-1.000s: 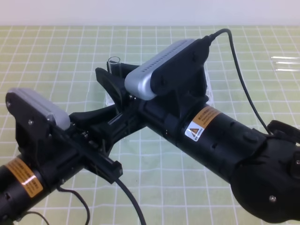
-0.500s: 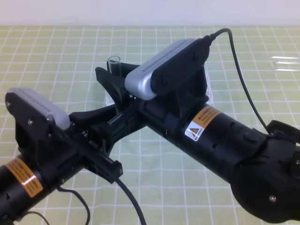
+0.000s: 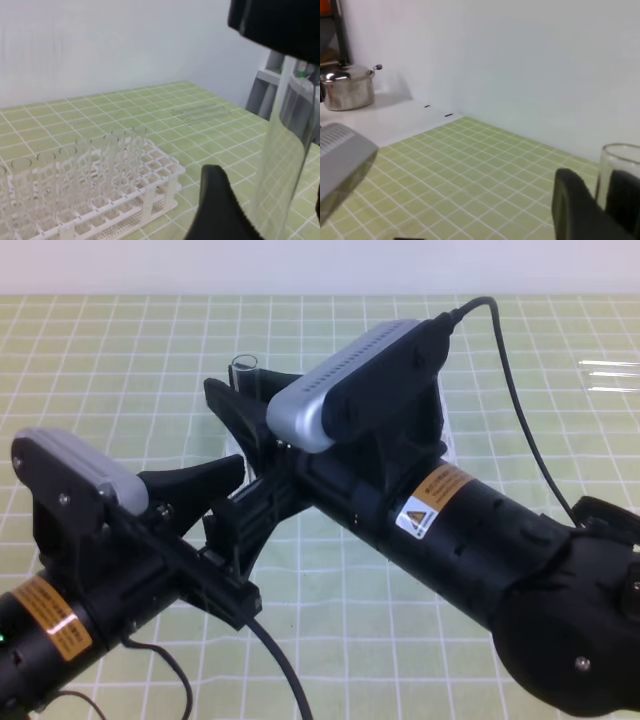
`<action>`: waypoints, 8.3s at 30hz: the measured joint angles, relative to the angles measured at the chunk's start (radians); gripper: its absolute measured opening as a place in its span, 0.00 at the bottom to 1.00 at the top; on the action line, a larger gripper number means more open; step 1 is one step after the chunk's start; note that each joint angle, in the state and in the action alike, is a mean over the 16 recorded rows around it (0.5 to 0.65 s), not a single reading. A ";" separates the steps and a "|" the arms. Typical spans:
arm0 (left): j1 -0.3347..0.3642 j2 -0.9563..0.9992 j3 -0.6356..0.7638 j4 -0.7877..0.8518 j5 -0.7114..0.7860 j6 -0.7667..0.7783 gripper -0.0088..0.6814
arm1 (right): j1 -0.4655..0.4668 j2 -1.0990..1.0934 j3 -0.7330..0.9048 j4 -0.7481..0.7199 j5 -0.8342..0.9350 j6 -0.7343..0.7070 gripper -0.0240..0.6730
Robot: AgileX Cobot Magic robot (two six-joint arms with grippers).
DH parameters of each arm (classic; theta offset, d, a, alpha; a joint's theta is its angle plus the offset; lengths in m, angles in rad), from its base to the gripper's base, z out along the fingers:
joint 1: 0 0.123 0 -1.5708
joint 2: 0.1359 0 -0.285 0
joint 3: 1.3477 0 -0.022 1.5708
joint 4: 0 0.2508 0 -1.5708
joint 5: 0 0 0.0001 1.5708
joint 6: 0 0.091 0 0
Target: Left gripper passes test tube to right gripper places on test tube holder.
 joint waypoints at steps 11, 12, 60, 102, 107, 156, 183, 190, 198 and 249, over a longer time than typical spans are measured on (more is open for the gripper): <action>0.000 -0.022 0.000 -0.003 0.028 0.002 0.52 | -0.008 -0.010 0.000 0.135 -0.003 -0.156 0.17; 0.000 -0.030 0.000 -0.003 0.036 0.003 0.49 | -0.008 -0.014 0.000 0.149 -0.003 -0.171 0.17; -0.001 -0.999 0.351 -0.009 0.574 -0.030 0.01 | -0.009 -0.064 0.000 0.265 0.082 -0.295 0.16; -0.001 -0.995 0.456 -0.001 0.536 -0.035 0.01 | -0.262 -0.056 0.006 0.319 0.048 -0.363 0.16; -0.001 -0.995 0.455 0.001 0.537 -0.034 0.01 | -0.285 -0.056 0.025 0.231 0.025 -0.262 0.16; 0.000 -0.990 0.462 0.008 0.533 -0.035 0.01 | -0.392 0.363 -0.083 -0.017 -0.227 0.072 0.16; 0.000 -0.989 0.463 0.008 0.530 -0.035 0.01 | -0.406 0.436 -0.111 -0.019 -0.267 0.086 0.16; 0.000 -0.988 0.464 0.008 0.531 -0.035 0.01 | -0.406 0.441 -0.111 -0.022 -0.277 0.094 0.16; 0.000 -0.989 0.462 0.008 0.533 -0.035 0.01 | -0.407 0.457 -0.116 -0.029 -0.282 0.104 0.16; 0.000 -0.990 0.459 0.007 0.612 -0.035 0.01 | -0.408 0.500 -0.093 -0.086 -0.323 0.136 0.16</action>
